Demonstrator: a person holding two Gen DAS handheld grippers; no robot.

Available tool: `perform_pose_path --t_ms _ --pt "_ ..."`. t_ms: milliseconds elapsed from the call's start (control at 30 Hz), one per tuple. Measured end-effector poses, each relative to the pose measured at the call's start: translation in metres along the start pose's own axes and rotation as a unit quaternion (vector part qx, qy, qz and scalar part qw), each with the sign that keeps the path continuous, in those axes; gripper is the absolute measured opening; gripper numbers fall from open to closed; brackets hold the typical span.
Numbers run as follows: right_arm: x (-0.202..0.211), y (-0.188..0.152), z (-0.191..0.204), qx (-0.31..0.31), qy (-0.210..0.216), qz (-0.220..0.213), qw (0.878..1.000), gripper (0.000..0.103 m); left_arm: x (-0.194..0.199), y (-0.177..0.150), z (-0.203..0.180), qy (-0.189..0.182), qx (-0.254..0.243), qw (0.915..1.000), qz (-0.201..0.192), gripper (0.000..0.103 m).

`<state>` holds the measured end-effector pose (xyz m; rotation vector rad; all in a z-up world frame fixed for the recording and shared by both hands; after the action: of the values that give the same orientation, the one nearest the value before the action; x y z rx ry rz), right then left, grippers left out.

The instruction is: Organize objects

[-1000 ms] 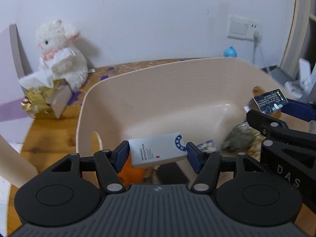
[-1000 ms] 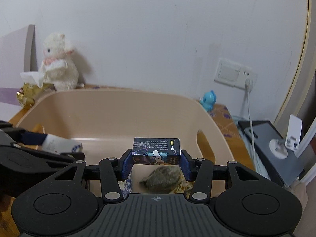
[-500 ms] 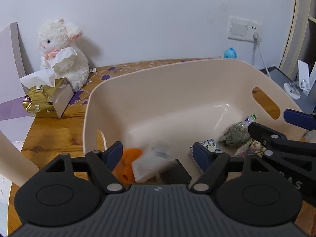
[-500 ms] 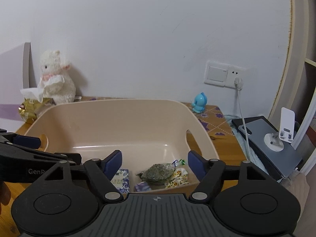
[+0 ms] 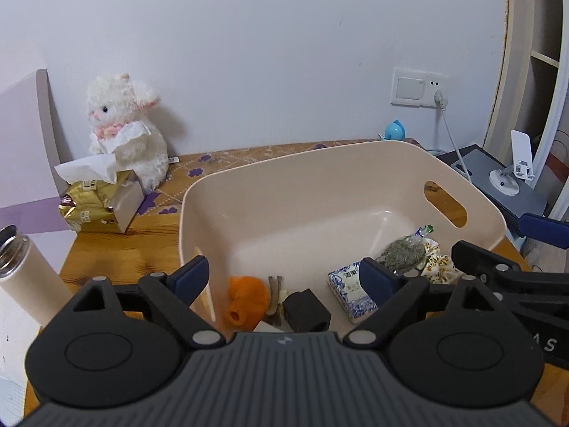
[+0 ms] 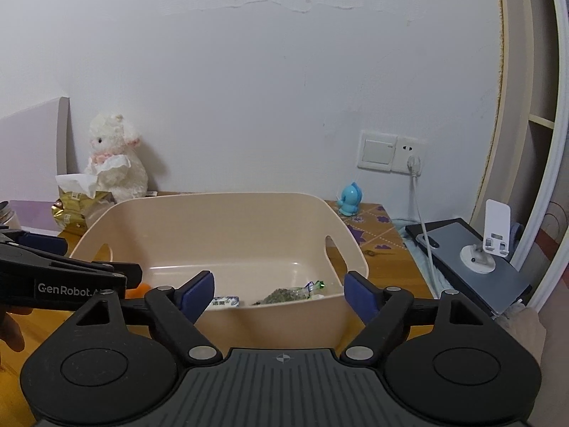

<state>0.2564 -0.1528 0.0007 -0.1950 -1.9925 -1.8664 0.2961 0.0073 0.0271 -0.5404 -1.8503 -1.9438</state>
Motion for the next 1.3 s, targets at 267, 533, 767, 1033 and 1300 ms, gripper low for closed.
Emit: perform_pose_path --t_ms 267,533,767,1033,1300 --pt "0.027 -0.01 0.005 0.003 0.001 -0.011 1.0 0.085 0.026 -0.012 0.01 0.016 0.01 0.9997 -0.017 0.092" --pt "0.055 -0.02 0.02 0.01 0.007 -0.024 1.0 0.09 0.051 -0.03 0.016 0.005 0.021 0.9995 -0.025 0.092" --pt "0.077 -0.033 0.022 -0.021 0.019 -0.019 0.999 0.091 0.078 -0.046 0.019 -0.005 0.021 0.9994 -0.028 0.092" --pt "0.102 -0.044 0.017 -0.022 0.016 -0.016 1.0 0.095 0.109 -0.062 0.026 -0.009 0.017 0.999 -0.041 0.092" --pt "0.127 -0.051 0.01 -0.021 0.014 -0.017 1.0 0.099 0.132 -0.078 0.022 -0.015 0.016 0.9991 -0.037 0.092"
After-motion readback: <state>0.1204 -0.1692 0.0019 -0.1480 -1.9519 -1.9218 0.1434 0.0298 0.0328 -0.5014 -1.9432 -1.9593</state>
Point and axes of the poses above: each gripper's, at about its wrist camera, not at the fingertips, and x roughly against the way its jaws point, z to its left, y to its top, the point moved 10 cm from there along -x, roughly the way its jaws point, and after that the axes turned 6 degrees about -z, right-handed, at the moved point
